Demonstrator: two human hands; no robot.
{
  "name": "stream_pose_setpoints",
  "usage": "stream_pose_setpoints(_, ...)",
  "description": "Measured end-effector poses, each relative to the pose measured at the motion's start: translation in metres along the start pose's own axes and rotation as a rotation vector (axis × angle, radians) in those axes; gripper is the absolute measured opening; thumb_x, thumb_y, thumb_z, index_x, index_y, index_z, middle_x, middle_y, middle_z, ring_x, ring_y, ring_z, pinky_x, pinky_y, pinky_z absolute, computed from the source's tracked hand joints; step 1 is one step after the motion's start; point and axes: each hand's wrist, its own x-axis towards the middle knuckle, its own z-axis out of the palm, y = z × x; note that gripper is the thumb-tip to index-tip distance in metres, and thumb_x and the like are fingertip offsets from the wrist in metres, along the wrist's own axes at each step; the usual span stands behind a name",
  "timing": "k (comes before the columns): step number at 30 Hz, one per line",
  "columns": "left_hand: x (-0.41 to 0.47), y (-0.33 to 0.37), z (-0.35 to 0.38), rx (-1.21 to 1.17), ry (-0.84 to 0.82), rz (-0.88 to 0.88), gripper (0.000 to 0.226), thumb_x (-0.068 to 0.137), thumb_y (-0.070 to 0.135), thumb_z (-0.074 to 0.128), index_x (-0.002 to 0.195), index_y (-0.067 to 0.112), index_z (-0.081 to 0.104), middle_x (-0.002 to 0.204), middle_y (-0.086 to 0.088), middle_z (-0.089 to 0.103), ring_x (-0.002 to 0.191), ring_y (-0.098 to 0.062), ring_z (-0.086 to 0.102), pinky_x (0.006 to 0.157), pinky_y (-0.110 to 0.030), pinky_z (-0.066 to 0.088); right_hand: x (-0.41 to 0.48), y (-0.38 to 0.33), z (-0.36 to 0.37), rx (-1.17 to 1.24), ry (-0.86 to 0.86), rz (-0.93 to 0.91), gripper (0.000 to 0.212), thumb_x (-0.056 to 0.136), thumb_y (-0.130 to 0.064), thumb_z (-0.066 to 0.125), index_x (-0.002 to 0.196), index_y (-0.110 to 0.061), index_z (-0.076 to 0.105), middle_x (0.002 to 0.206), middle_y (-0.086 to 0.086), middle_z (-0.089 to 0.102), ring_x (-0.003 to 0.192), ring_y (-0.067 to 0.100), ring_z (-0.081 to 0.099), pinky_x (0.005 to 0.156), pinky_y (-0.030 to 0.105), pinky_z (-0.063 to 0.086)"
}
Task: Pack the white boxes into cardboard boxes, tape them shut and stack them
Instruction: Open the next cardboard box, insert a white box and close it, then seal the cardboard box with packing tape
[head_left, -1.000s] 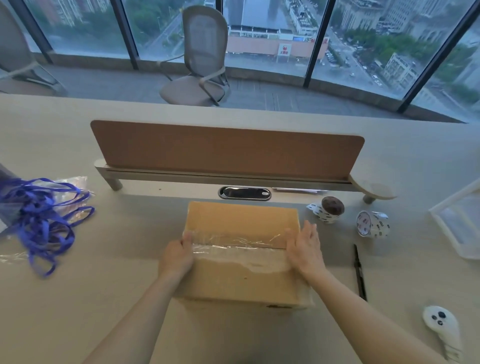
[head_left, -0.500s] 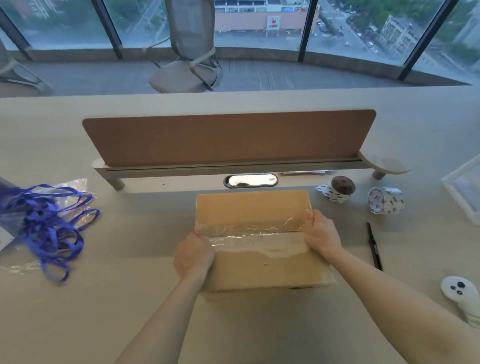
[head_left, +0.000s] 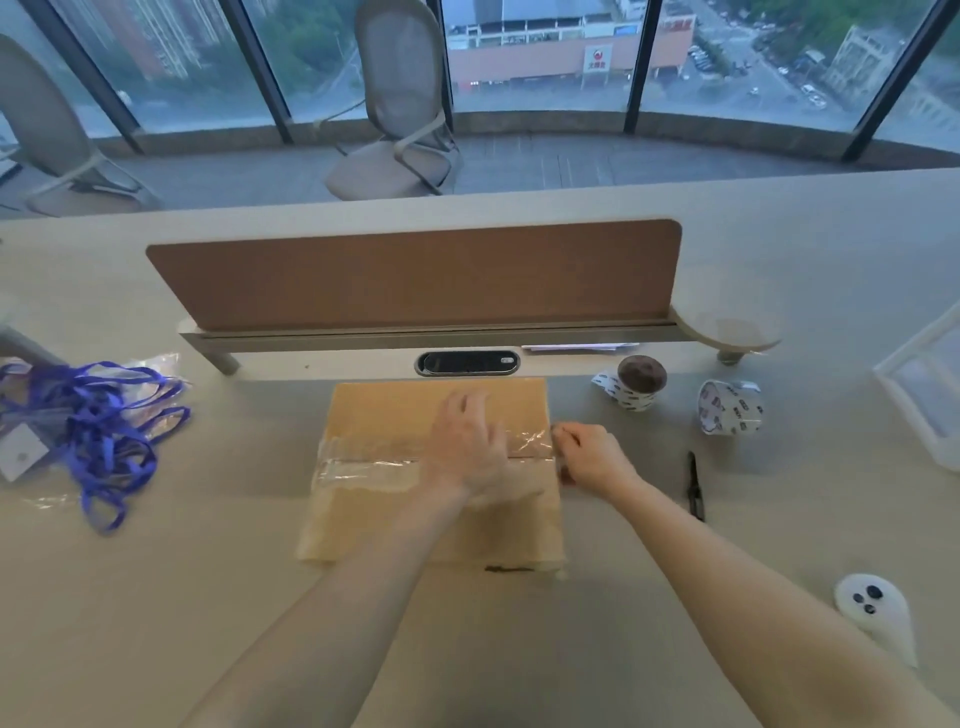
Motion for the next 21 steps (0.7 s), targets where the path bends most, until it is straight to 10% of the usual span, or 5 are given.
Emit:
stream_pose_setpoints(9,0.009,0.076,0.094,0.311,-0.120,0.097,0.048,0.091,0.051,0.047,0.127,0.022,0.059,0.145,0.000,0.047,0.148,-0.021,0.021,0.118,-0.040,0.008,0.031,0.061,-0.153,-0.026,0.322,0.036,0.026,0.097,-0.026,0.056,0.115,-0.013,0.068,0.109,0.002,0.068,0.103,0.021,0.061,0.091,0.032,0.046)
stream_pose_setpoints(17,0.013,0.083,0.100,0.546,-0.145,0.074,0.045,0.079,0.051,0.046,0.107,0.023,0.068,0.128,0.003,0.062,0.148,-0.022,0.019,0.114,-0.043,0.016,0.092,0.106,-0.215,0.039,0.573,0.118,0.087,0.080,-0.041,0.078,0.138,-0.001,0.027,0.140,0.018,0.033,0.132,0.031,0.032,0.111,0.038,0.031)
stream_pose_setpoints(21,0.013,0.081,0.101,0.523,-0.115,0.077,0.036,0.078,0.049,0.049,0.094,0.026,0.071,0.117,0.009,0.067,0.145,-0.020,0.024,0.113,-0.041,0.017,0.113,0.113,-0.223,0.453,0.572,0.221,0.100,0.075,-0.048,0.081,0.143,-0.006,0.021,0.139,0.012,0.040,0.124,0.024,0.044,0.105,0.030,0.036)
